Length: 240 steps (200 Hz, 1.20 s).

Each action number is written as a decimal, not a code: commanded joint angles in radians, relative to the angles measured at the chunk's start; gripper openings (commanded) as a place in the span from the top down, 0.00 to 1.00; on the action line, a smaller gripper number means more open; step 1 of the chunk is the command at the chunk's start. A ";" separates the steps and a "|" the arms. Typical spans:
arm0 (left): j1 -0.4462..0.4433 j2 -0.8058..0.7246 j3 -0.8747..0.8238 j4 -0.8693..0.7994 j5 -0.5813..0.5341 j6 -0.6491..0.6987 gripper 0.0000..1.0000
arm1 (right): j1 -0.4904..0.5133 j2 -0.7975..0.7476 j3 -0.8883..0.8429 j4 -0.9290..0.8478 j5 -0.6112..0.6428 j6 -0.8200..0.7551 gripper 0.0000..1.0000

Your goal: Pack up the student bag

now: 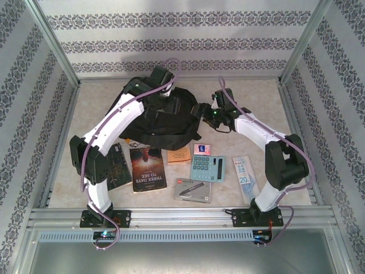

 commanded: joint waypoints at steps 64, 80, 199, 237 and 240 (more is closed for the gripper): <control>-0.004 0.173 0.095 -0.063 0.070 0.029 0.45 | -0.043 0.086 0.000 0.169 -0.148 0.090 0.99; -0.004 0.198 0.098 -0.074 0.098 0.027 0.45 | -0.055 0.072 -0.042 0.274 -0.200 0.130 1.00; -0.018 0.131 -0.051 -0.081 0.215 0.132 0.39 | -0.078 0.071 -0.173 0.566 -0.334 0.270 1.00; -0.023 0.122 -0.097 -0.057 0.170 0.134 0.39 | -0.079 0.086 -0.179 0.587 -0.341 0.286 1.00; -0.023 0.123 -0.098 -0.056 0.170 0.134 0.39 | -0.079 0.087 -0.179 0.588 -0.340 0.288 1.00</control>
